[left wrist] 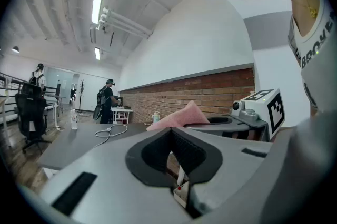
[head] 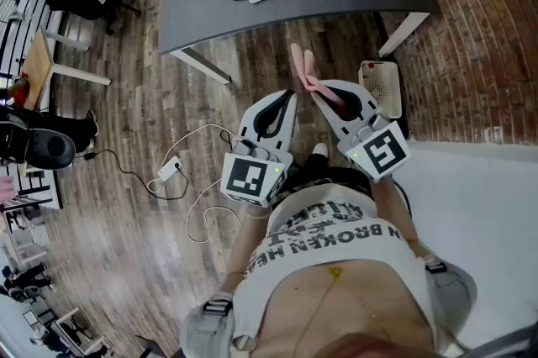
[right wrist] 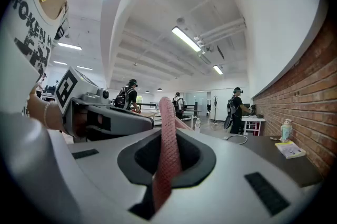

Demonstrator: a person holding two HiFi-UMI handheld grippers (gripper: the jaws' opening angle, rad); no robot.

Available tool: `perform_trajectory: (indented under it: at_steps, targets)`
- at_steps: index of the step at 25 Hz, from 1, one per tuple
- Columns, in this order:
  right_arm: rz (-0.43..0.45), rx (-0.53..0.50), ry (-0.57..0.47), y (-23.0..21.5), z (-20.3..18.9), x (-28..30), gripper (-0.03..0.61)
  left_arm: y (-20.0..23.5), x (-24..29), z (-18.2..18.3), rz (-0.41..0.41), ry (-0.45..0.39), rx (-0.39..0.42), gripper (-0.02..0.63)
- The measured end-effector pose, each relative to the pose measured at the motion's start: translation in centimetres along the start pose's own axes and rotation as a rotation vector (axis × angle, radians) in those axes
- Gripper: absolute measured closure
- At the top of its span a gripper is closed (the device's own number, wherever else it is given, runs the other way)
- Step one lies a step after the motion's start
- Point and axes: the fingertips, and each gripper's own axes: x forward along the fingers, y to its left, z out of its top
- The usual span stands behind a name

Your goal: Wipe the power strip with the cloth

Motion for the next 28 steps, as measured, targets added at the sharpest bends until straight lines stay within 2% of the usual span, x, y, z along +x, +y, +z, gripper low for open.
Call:
perform_trajectory:
  at_steps: [11,19,23,28]
  targets:
    - [0.029,0.033,-0.03,-0.7,-0.6,-1.6,0.561,-0.8,0.5,-0.9,0.036,0.006,-0.007,0.606]
    - [-0.007,0.038,-0.023,-2.7,-0.8,-0.4,0.561,1.7,1.6,-1.3,0.064,0.015,-0.024,0.606]
    - [-0.049,0.041,-0.02,-5.0,-1.0,1.1,0.561,3.6,3.9,-1.0,0.041,0.009,-0.03,0.606]
    - [-0.091,0.034,-0.022,-8.5,-0.6,4.5,0.561,6.4,8.3,-0.3,-0.037,0.01,-0.031,0.606]
